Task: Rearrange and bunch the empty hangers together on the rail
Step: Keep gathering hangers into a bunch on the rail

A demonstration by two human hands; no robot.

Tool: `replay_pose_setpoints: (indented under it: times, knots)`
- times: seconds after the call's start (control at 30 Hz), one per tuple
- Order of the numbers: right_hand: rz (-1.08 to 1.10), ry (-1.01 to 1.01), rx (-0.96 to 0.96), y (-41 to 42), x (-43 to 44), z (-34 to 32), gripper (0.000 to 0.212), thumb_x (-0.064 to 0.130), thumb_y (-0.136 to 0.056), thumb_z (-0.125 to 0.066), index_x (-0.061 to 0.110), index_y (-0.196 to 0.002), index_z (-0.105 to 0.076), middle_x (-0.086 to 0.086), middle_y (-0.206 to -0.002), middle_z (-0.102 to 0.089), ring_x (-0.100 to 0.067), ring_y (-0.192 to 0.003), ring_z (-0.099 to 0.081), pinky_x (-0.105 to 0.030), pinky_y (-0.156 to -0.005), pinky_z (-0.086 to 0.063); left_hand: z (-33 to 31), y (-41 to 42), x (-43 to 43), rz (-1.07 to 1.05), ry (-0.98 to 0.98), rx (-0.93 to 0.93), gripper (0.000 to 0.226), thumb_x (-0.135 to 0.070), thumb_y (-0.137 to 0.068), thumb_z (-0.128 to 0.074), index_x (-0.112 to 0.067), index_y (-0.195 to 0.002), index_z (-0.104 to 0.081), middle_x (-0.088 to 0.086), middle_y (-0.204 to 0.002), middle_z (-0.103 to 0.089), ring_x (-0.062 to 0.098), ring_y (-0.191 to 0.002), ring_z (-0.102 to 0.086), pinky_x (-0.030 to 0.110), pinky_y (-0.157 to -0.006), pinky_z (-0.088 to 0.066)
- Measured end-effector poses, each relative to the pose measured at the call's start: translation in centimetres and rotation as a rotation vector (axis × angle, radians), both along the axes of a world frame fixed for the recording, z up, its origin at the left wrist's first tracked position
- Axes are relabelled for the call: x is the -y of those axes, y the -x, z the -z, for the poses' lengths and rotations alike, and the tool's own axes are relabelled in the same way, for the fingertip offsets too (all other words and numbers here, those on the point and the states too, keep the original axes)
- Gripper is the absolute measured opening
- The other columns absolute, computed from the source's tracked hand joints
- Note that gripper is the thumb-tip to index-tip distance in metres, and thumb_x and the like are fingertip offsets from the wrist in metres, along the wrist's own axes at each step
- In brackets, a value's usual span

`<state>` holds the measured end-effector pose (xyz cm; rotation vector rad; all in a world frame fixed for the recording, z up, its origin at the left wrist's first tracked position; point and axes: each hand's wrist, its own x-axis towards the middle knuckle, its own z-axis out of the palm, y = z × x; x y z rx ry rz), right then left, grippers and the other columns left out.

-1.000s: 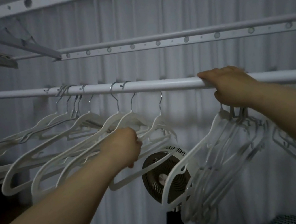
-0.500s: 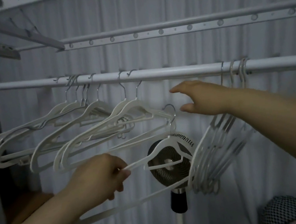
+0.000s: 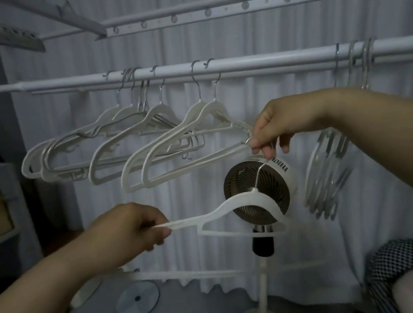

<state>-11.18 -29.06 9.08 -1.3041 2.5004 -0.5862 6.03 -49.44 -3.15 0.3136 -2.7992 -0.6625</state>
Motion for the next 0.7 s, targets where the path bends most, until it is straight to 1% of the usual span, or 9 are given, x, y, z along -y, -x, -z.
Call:
replay_pose_setpoints:
  times: [0.03, 0.1, 0.17, 0.23, 0.33, 0.43, 0.57, 0.6, 0.7]
  knots:
    - [0.006, -0.009, 0.021, -0.3, 0.0, 0.1, 0.019, 0.017, -0.087, -0.057, 0.013, -0.070, -0.064, 0.005, -0.048, -0.063, -0.003, -0.049, -0.059, -0.014, -0.045, -0.046, 0.1, 0.0, 0.1, 0.012, 0.017, -0.006, 0.020, -0.031, -0.086, -0.059, -0.041, -0.068, -0.058, -0.011, -0.073, -0.068, 0.002, -0.070, -0.062, 0.019, -0.072, -0.051]
    - [0.026, -0.017, 0.044, -0.7, -0.1, 0.5, 0.018, 0.014, -0.087, -0.057, 0.012, -0.071, -0.063, 0.004, -0.044, -0.061, -0.003, -0.046, -0.059, -0.014, -0.042, -0.045, 0.3, 0.2, -0.1, 0.052, 0.025, -0.036, 0.018, -0.031, -0.085, -0.059, -0.045, -0.075, -0.052, -0.021, -0.085, -0.062, -0.005, -0.078, -0.057, 0.009, -0.071, -0.045]
    - [0.057, -0.010, 0.049, -1.0, -0.1, 0.8, 0.017, 0.011, -0.087, -0.057, 0.012, -0.071, -0.062, 0.004, -0.042, -0.061, -0.004, -0.044, -0.059, -0.014, -0.039, -0.044, 0.7, 0.4, -0.5, 0.070, 0.006, -0.091, 0.012, -0.031, -0.085, -0.059, -0.041, -0.088, -0.053, -0.029, -0.091, -0.050, -0.013, -0.078, -0.047, 0.001, -0.070, -0.038]
    - [0.092, 0.012, 0.052, -1.3, -0.3, 1.0, 0.014, 0.010, -0.087, -0.058, 0.012, -0.073, -0.062, 0.003, -0.042, -0.061, -0.004, -0.042, -0.060, -0.014, -0.037, -0.044, 1.0, 1.1, -0.9, 0.077, 0.009, -0.178, 0.017, -0.031, -0.085, -0.058, -0.037, -0.101, -0.055, -0.029, -0.094, -0.045, -0.017, -0.077, -0.040, -0.001, -0.069, -0.033]
    - [0.152, 0.089, 0.100, -1.6, -0.6, 1.4, 0.008, 0.006, -0.087, -0.057, 0.012, -0.082, -0.058, 0.002, -0.039, -0.060, -0.004, -0.037, -0.059, -0.013, -0.034, -0.044, 1.2, 2.3, -2.1, 0.118, -0.019, -0.270, 0.015, -0.028, -0.087, -0.056, -0.037, -0.099, -0.055, -0.033, -0.091, -0.044, -0.017, -0.079, -0.042, -0.002, -0.070, -0.035]
    - [0.225, 0.207, 0.162, -1.8, -0.5, 1.8, 0.014, 0.002, -0.089, -0.052, 0.014, -0.083, -0.055, 0.002, -0.038, -0.060, -0.006, -0.034, -0.058, -0.014, -0.035, -0.047, 1.4, 3.7, -4.2, 0.180, -0.115, -0.285, 0.008, -0.030, -0.088, -0.054, -0.037, -0.092, -0.056, -0.024, -0.089, -0.055, -0.008, -0.082, -0.053, 0.003, -0.070, -0.040]
    - [0.322, 0.392, 0.236, -2.2, -0.1, 1.9, 0.018, 0.003, -0.091, -0.049, 0.009, -0.075, -0.053, 0.001, -0.035, -0.059, -0.006, -0.030, -0.057, -0.015, -0.036, -0.048, 1.1, 5.5, -7.0, 0.228, -0.324, -0.243, 0.009, -0.036, -0.087, -0.052, -0.039, -0.079, -0.052, -0.015, -0.080, -0.059, 0.000, -0.076, -0.056, 0.010, -0.068, -0.043]
    - [0.344, 0.438, 0.249, -2.3, 0.0, 1.8, 0.019, 0.003, -0.091, -0.049, 0.008, -0.073, -0.052, 0.001, -0.034, -0.059, -0.006, -0.029, -0.056, -0.015, -0.035, -0.048, 0.9, 5.9, -7.6, 0.225, -0.366, -0.228, 0.005, -0.039, -0.087, -0.052, -0.034, -0.084, -0.055, -0.012, -0.081, -0.059, 0.002, -0.075, -0.057, 0.014, -0.069, -0.044]
    - [0.387, 0.560, 0.263, -2.2, 0.3, 1.5, 0.021, 0.003, -0.091, -0.048, 0.007, -0.071, -0.050, 0.001, -0.031, -0.057, -0.005, -0.028, -0.055, -0.014, -0.034, -0.046, 0.4, 7.1, -8.6, 0.219, -0.424, -0.177, 0.035, -0.042, -0.082, -0.059, -0.025, -0.112, -0.051, -0.007, -0.077, -0.060, 0.003, -0.067, -0.056, 0.021, -0.064, -0.046]
